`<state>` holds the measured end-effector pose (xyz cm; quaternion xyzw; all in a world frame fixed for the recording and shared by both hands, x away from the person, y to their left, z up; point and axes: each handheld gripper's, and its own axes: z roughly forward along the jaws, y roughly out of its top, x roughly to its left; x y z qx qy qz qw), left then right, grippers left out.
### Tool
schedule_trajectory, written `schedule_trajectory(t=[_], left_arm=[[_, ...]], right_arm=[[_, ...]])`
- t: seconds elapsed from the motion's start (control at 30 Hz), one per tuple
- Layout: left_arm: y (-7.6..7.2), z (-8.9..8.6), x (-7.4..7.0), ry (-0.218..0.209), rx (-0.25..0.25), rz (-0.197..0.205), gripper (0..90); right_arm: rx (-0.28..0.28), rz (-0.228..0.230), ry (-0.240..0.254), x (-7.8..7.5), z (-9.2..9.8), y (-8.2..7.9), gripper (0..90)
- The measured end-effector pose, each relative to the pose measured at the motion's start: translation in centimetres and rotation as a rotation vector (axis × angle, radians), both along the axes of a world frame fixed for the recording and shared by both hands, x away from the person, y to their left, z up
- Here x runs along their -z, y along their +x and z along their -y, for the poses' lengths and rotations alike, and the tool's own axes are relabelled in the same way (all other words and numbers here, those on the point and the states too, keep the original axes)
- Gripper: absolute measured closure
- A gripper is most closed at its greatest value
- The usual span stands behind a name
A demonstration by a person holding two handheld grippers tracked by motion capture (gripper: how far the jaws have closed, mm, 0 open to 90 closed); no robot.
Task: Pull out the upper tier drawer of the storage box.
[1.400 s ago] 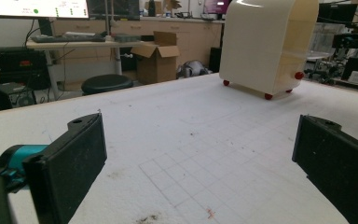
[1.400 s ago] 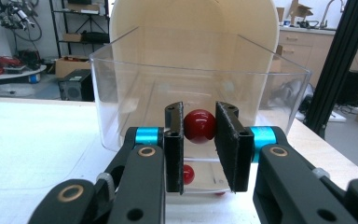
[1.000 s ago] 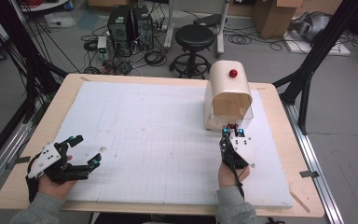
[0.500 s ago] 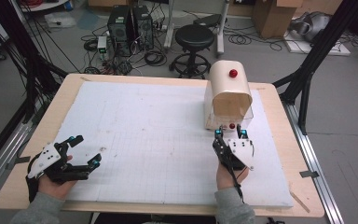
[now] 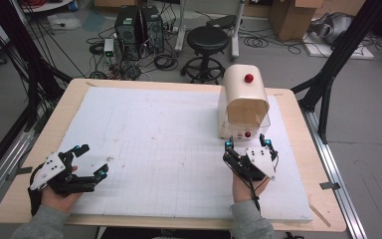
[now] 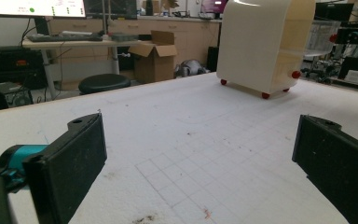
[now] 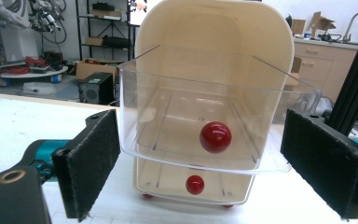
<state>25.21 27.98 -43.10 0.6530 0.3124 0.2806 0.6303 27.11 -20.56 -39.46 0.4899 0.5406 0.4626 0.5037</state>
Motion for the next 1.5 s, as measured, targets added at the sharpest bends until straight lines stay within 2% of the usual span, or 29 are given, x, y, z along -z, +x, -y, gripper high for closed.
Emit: schedule_trajectory(t=[0.13,0.17,0.43,0.6,0.67,0.7,0.73,0.77,0.83,0.87,0.9,0.93,1.1,1.33,1.5], left_arm=[[0.0,0.0,0.0,0.0,0.0,-0.001,3.3],[0.0,-0.1,0.0,0.0,0.002,-0.001,3.3],[-0.4,-0.3,-0.2,-0.014,-0.001,0.005,3.3],[-0.6,-0.4,-0.3,-0.013,-0.006,0.002,3.3],[-0.6,-0.3,-0.3,-0.013,-0.004,0.005,3.3],[-0.7,-0.1,-0.4,-0.012,0.003,0.01,3.3],[-0.7,-0.1,-0.4,-0.012,0.003,0.01,3.3],[-0.8,0.0,-0.4,-0.012,0.006,0.01,3.3],[-0.8,0.0,-0.3,-0.012,0.007,0.009,3.3],[-0.8,0.0,-0.3,-0.012,0.007,0.009,3.3],[-0.8,-0.1,-0.4,-0.016,0.006,0.009,3.3],[-0.8,-0.1,-0.4,-0.016,0.006,0.009,3.3],[-0.9,-0.2,-0.4,-0.018,0.004,0.011,3.3],[-1.0,-0.3,-0.5,-0.022,0.0,0.009,3.3],[-1.0,-0.2,-0.5,-0.018,0.005,0.006,3.3]], right_arm=[[-0.02,-0.018,0.008,-0.1,0.2,0.1,10.9],[-0.047,-0.029,0.032,-0.2,0.4,0.0,10.9],[-0.127,-0.039,0.023,-0.9,1.5,-0.6,11.0],[-0.234,-0.092,-0.002,-1.4,3.0,-0.6,11.1],[-0.252,-0.107,-0.012,-1.5,3.3,-0.5,11.0],[-0.297,-0.123,-0.013,-1.6,4.1,-0.6,11.1],[-0.297,-0.123,-0.013,-1.6,4.1,-0.6,11.1],[-0.336,-0.135,-0.015,-1.7,4.9,-0.7,11.0],[-0.374,-0.14,-0.014,-1.8,5.6,-0.8,11.0],[-0.374,-0.14,-0.014,-1.8,5.6,-0.8,11.0],[-0.412,-0.138,-0.013,-1.8,6.5,-1.0,11.1],[-0.412,-0.138,-0.013,-1.8,6.5,-1.0,11.1],[-0.497,-0.133,0.002,-1.4,8.6,-1.4,11.0],[-0.514,-0.102,0.044,-0.5,10.8,-2.0,11.0],[-0.533,-0.101,0.069,0.0,12.4,-2.3,11.0]])
